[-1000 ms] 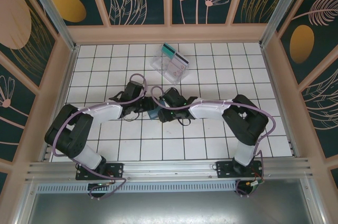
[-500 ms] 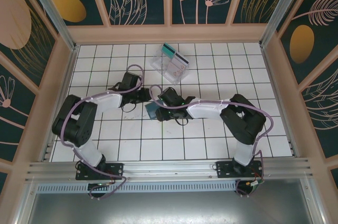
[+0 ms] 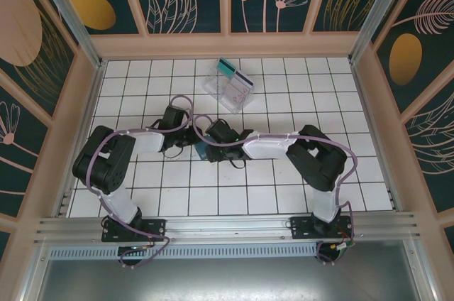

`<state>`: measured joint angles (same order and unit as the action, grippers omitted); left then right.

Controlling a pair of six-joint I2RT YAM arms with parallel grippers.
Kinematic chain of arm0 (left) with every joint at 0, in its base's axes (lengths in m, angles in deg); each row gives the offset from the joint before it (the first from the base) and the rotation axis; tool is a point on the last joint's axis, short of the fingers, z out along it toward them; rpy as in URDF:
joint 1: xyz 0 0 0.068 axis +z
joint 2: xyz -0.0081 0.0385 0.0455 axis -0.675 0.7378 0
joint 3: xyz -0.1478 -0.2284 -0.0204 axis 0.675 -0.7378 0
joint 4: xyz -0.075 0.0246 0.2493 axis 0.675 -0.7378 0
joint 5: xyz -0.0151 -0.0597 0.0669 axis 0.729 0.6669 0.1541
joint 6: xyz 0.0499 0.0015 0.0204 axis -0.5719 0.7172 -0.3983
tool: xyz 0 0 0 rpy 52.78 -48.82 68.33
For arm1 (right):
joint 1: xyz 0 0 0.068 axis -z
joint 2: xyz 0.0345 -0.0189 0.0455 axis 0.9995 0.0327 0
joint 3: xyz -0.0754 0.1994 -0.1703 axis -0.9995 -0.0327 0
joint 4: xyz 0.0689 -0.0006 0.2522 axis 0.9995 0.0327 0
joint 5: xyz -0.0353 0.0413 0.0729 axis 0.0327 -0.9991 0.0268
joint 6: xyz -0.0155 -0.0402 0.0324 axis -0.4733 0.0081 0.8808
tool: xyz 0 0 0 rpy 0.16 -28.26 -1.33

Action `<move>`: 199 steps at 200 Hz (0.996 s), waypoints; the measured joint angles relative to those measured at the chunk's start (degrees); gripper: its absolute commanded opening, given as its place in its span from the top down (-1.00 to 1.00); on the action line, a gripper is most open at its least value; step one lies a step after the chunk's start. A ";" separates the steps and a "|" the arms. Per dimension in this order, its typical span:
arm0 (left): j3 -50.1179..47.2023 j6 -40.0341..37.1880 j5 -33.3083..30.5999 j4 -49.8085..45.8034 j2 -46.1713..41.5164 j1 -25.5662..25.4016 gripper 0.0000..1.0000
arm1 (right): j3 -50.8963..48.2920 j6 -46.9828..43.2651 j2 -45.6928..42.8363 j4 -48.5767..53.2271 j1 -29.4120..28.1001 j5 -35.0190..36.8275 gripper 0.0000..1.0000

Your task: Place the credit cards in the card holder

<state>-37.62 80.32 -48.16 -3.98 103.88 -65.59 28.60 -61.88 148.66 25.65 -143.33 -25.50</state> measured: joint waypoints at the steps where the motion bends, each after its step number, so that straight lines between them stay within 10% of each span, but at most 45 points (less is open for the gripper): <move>1: -0.07 0.04 0.00 0.09 -0.04 0.00 0.65 | 0.09 0.00 0.04 0.11 -0.02 0.11 0.07; 57: -2.82 2.10 -0.09 5.18 -0.33 0.00 0.66 | 3.82 0.00 2.21 4.52 -1.05 3.37 0.67; 199: -5.95 3.13 0.11 11.37 -0.33 0.00 0.65 | -15.76 -6.78 -13.29 -17.51 3.74 1.22 0.91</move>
<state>-43.56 83.45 -48.05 7.39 103.55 -65.59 12.84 -68.66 135.37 8.14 -139.59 -24.27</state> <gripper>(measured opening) 0.169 0.097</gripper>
